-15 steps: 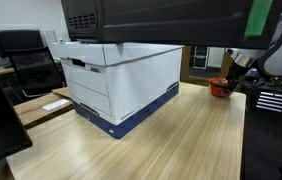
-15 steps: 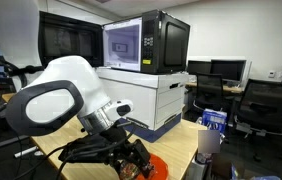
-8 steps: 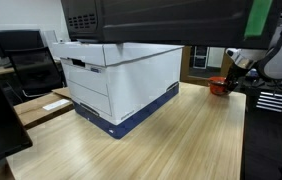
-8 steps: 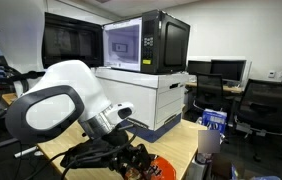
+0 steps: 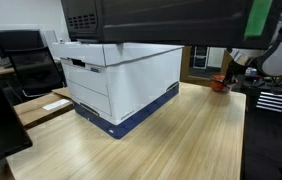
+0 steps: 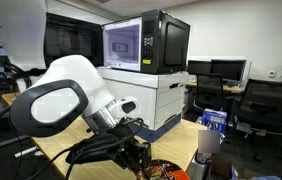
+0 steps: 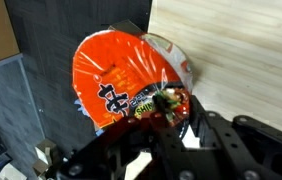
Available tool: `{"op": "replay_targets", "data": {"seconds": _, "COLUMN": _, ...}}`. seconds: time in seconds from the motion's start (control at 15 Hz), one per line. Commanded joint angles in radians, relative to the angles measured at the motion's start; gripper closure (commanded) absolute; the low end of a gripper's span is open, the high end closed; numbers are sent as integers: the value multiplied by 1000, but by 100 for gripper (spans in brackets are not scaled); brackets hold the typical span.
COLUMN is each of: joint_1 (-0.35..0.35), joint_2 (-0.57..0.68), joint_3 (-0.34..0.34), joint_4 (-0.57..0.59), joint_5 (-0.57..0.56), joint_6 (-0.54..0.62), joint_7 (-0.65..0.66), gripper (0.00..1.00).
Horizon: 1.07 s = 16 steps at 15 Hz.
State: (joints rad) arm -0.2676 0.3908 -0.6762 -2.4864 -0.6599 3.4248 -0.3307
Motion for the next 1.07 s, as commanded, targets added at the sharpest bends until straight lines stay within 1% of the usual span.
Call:
{"op": "replay_targets", "data": {"seconds": 0.0, "joint_1": 35, "joint_2": 8, "joint_3": -38, "joint_4": -4, "joint_5": 2, "joint_6": -17, "joint_7": -20, "gripper": 95}}
{"op": "replay_targets", "data": {"seconds": 0.07, "joint_1": 50, "joint_2": 9, "joint_3": -52, "joint_4": -4, "joint_5": 3, "joint_6": -23, "joint_7": -18, "gripper": 96}}
{"op": "replay_targets", "data": {"seconds": 0.13, "joint_1": 77, "joint_2": 0, "joint_3": -71, "joint_4": -1, "joint_5": 14, "joint_6": -57, "joint_7": -13, "gripper": 93}}
{"op": "replay_targets", "data": {"seconds": 0.27, "joint_1": 118, "joint_2": -8, "joint_3": -108, "joint_4": 2, "joint_5": 23, "joint_6": -77, "joint_7": -8, "gripper": 97}}
{"op": "replay_targets", "data": {"seconds": 0.4, "joint_1": 151, "joint_2": -23, "joint_3": -137, "joint_4": 3, "joint_5": 22, "joint_6": -98, "joint_7": 1, "gripper": 98}}
{"op": "replay_targets", "data": {"seconds": 0.47, "joint_1": 170, "joint_2": -32, "joint_3": -152, "joint_4": 2, "joint_5": 20, "joint_6": -115, "joint_7": 4, "gripper": 96}}
{"op": "replay_targets", "data": {"seconds": 0.73, "joint_1": 241, "joint_2": -44, "joint_3": -207, "joint_4": -1, "joint_5": 13, "joint_6": -172, "joint_7": 18, "gripper": 96}}
{"op": "replay_targets", "data": {"seconds": 1.0, "joint_1": 323, "joint_2": -110, "joint_3": -268, "joint_4": -15, "joint_5": -5, "joint_6": -265, "joint_7": 18, "gripper": 96}}
